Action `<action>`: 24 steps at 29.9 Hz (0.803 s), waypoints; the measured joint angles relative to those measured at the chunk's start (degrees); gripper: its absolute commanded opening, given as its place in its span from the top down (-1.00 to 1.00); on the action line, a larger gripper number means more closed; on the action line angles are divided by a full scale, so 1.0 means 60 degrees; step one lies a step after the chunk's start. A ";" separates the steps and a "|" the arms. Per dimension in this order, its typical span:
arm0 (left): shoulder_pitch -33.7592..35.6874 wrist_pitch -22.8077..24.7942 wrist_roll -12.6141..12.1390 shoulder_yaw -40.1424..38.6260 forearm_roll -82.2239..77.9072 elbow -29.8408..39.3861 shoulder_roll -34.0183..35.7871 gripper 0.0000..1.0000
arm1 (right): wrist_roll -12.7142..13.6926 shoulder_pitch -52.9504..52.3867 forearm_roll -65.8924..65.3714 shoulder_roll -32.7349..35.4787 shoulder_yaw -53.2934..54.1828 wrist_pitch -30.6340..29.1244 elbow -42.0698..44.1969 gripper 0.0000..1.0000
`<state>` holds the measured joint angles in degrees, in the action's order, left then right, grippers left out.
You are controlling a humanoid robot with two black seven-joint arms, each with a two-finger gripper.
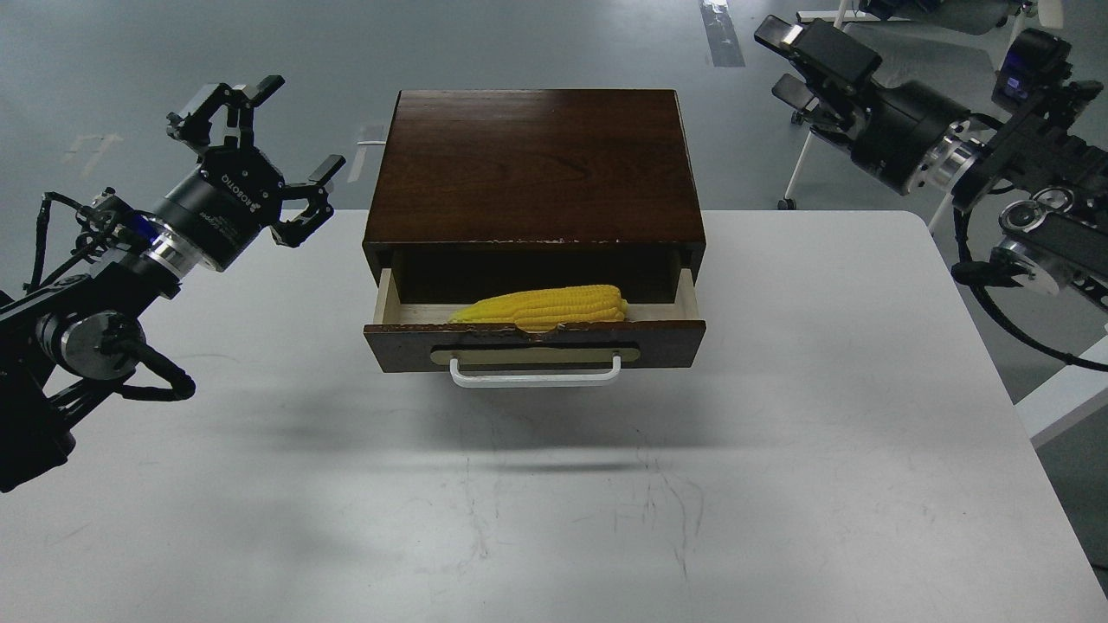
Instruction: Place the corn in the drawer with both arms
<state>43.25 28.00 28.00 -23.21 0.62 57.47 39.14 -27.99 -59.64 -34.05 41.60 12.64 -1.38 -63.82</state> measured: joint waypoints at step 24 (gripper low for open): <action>-0.0775 0.0000 0.0000 -0.0604 -0.0029 -0.0387 -0.0651 -0.96 | -0.0003 0.2662 0.6258 -0.1813 0.0728 -0.2047 0.1641 -1.00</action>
<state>38.60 28.00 28.00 -26.84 0.44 55.15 35.23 -28.01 -43.67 3.49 30.73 17.01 -13.67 -53.98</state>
